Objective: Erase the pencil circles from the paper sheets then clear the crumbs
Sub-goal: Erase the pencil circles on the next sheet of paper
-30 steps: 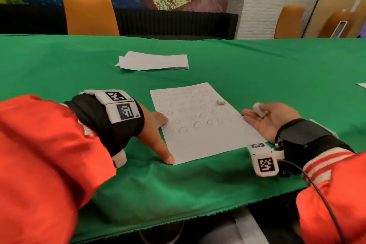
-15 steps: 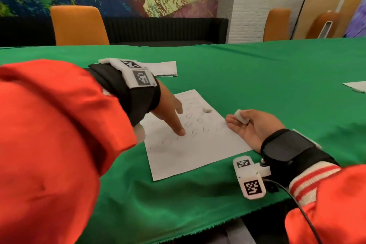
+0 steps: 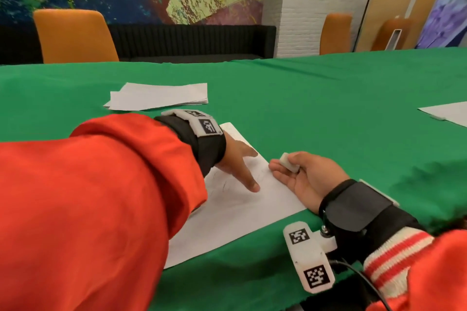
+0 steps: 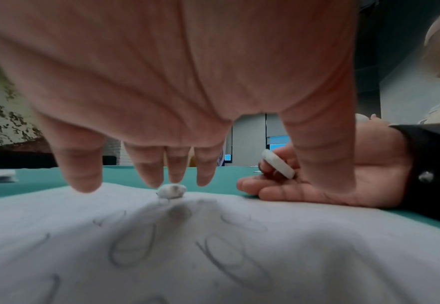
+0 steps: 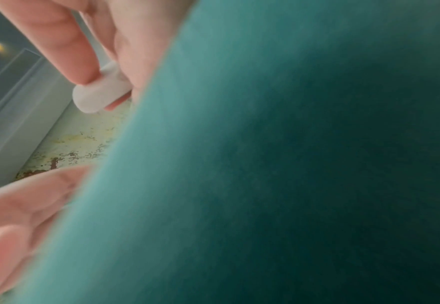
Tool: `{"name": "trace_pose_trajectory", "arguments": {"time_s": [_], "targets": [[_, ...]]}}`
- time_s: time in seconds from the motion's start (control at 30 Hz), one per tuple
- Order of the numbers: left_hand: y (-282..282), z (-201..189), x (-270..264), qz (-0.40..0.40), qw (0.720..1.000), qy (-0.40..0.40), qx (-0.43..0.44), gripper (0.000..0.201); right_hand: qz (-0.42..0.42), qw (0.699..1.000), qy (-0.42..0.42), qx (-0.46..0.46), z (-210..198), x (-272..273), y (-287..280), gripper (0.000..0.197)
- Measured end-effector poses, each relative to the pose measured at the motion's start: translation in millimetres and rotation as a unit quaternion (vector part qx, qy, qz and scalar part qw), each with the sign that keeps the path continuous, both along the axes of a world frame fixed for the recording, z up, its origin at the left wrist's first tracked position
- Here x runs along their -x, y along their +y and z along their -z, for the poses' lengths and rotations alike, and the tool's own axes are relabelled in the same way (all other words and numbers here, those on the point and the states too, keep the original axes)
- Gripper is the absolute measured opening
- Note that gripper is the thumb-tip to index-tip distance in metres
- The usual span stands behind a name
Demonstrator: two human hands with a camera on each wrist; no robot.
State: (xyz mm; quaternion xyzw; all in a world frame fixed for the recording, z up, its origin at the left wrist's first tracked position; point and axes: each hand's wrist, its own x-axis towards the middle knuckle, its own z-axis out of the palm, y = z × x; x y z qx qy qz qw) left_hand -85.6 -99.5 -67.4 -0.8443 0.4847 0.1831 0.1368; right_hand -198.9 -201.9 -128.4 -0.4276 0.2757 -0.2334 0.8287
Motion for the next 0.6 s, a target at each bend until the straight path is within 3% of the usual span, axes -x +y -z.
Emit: {"name": "trace_pose_trajectory", "arguments": {"time_s": [0.27, 0.37, 0.43, 0.5, 0.6], "targets": [[-7, 13, 2, 0.031, 0.999, -0.034, -0.008, 0.098, -0.005, 0.997, 0.072, 0.027, -6, -4, 0, 0.008], [-5, 11, 1, 0.015, 0.999, -0.046, 0.009, 0.099, -0.046, 0.983, 0.14, 0.114, -20, -6, 2, 0.016], [-5, 10, 1, 0.001, 0.999, -0.044, 0.012, 0.094, -0.096, 0.957, 0.183, 0.205, -34, -7, 0, 0.018], [-6, 9, 0, -0.005, 0.999, -0.039, 0.013, 0.09, -0.145, 0.896, 0.23, 0.351, -50, -10, -5, 0.018], [-6, 10, -1, -0.003, 0.999, -0.037, 0.022, 0.089, -0.185, 0.727, 0.325, 0.576, -64, -14, -11, 0.013]]}}
